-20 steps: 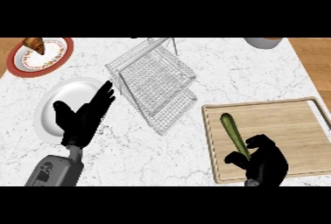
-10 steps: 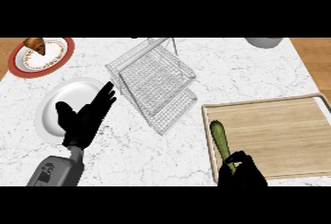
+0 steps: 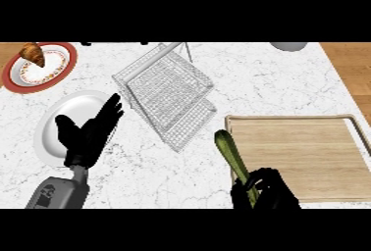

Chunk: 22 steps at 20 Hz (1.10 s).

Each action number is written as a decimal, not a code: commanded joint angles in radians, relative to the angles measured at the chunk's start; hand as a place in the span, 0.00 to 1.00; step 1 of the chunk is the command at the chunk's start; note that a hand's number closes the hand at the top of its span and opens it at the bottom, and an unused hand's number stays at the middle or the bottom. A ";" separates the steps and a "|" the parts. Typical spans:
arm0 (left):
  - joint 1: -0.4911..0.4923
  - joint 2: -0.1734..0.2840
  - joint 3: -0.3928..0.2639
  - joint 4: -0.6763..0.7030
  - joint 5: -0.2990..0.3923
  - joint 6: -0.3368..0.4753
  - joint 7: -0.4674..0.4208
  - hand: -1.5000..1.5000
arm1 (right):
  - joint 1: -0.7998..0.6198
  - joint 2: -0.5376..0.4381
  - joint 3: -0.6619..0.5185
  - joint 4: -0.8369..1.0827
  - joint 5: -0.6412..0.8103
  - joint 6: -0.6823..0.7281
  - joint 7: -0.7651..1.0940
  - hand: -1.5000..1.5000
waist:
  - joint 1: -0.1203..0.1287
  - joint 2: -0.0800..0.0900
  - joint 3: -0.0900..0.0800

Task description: Pick the squash from the tray and place it in the tiered basket

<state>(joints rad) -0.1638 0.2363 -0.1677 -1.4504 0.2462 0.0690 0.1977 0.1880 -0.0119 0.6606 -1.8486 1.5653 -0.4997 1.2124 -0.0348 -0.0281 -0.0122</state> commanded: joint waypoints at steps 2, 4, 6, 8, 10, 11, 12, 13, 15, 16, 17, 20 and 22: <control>0.017 -0.001 -0.003 -0.003 -0.003 0.004 0.004 0.50 | -0.045 0.011 0.052 -0.110 0.139 0.078 0.190 1.00 | -0.011 -0.004 -0.002; 0.021 0.003 0.004 0.001 -0.002 0.001 -0.008 0.50 | -0.054 0.011 0.069 -0.149 0.182 0.105 0.188 1.00 | -0.014 -0.002 -0.003; 0.012 0.017 0.013 -0.009 0.001 -0.006 -0.005 0.50 | -0.062 0.011 0.072 -0.166 0.216 0.137 0.203 1.00 | -0.008 0.002 -0.001; -0.001 0.006 0.009 -0.007 -0.003 0.004 -0.003 0.50 | -0.067 0.011 0.093 -0.181 0.246 0.176 0.194 1.00 | -0.014 0.005 -0.002; 0.011 0.009 0.004 -0.013 0.008 -0.013 0.004 0.50 | -0.078 0.011 0.088 -0.190 0.270 0.209 0.197 1.00 | -0.001 0.009 -0.002; -0.009 -0.001 0.001 -0.022 -0.004 0.007 0.007 0.50 | -0.094 0.011 0.082 -0.204 0.268 0.217 0.203 1.00 | -0.001 0.011 0.000; -0.003 -0.002 0.002 -0.010 -0.003 0.002 -0.006 0.50 | -0.102 0.011 0.082 -0.231 0.274 0.242 0.196 1.00 | -0.004 0.014 -0.002; 0.008 0.010 0.002 -0.009 -0.004 -0.006 -0.001 0.50 | -0.092 0.011 0.086 -0.229 0.281 0.259 0.209 1.00 | 0.003 0.015 -0.001; -0.008 0.015 0.015 -0.013 -0.003 0.000 -0.001 0.50 | -0.123 0.011 0.061 -0.236 0.284 0.296 0.210 1.00 | 0.017 0.024 -0.001; 0.017 -0.003 -0.015 -0.014 -0.008 -0.007 -0.005 0.50 | -0.125 0.011 0.059 -0.237 0.276 0.307 0.212 1.00 | 0.025 0.025 -0.001; -0.015 0.006 0.000 -0.025 -0.002 -0.006 0.009 0.50 | -0.140 0.011 0.056 -0.245 0.283 0.321 0.222 1.00 | 0.024 0.024 0.001; -0.014 -0.009 -0.013 -0.022 -0.014 0.001 -0.007 0.50 | -0.194 0.011 0.016 -0.268 0.270 0.352 0.236 1.00 | 0.039 0.032 0.001; -0.023 0.007 -0.007 -0.012 -0.015 -0.012 -0.009 0.50 | -0.234 0.011 -0.018 -0.264 0.260 0.357 0.257 1.00 | 0.050 0.040 0.003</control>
<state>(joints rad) -0.1715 0.2360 -0.1768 -1.4678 0.2382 0.0610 0.1934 0.0317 -0.0102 0.6696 -2.0954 1.8312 -0.2361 1.2371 -0.0005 0.0017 -0.0114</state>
